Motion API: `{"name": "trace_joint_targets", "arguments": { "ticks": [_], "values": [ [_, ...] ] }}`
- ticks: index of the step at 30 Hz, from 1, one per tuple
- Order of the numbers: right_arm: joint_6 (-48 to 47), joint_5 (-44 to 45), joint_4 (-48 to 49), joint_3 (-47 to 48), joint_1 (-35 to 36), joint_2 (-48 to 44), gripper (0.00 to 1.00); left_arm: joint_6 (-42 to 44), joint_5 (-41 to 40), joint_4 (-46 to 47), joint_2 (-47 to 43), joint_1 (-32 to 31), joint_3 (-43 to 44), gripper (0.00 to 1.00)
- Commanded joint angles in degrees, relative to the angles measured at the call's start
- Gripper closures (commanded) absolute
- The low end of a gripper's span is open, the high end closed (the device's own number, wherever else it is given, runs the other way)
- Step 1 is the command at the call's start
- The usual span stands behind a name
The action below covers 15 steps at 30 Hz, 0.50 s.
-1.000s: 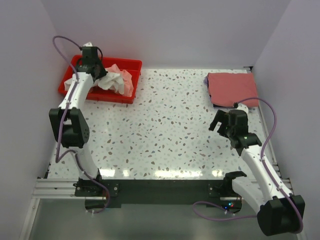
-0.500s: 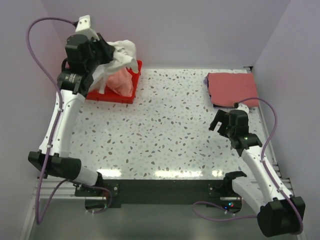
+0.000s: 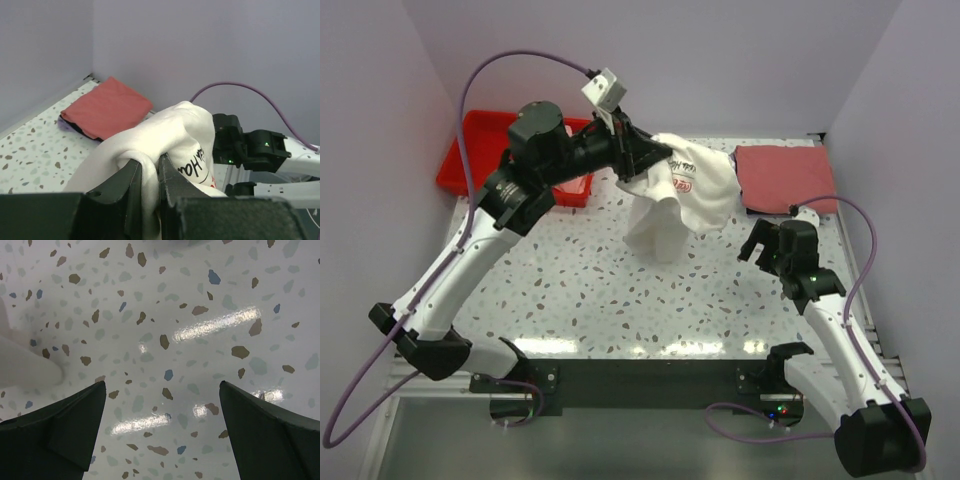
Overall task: Fold and stack the t-shirts
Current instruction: Move the tshirt to the center of the board
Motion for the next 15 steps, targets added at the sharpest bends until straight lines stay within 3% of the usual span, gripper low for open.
{"name": "trace_joint_targets", "arguments": {
  "ticks": [1,11,14,15],
  "values": [
    [-0.1,2.1,0.3,0.2,0.0,-1.1,0.01,-0.3,6.5,10.2,-2.8,-1.0,-1.7,1.00],
    [0.2,2.2,0.9,-0.1,0.0,-0.8,0.01,-4.1,8.1,17.7,-3.5,-2.3,-13.9,1.00],
    [-0.1,1.8,0.5,0.2,0.0,-0.2,0.01,-4.2,1.0,18.8,-6.0,-2.3,-24.5,0.92],
    [-0.3,1.7,0.6,0.2,0.1,-0.1,0.01,-3.9,-7.0,18.0,-6.7,-2.3,-29.6,0.91]
  ]
}}
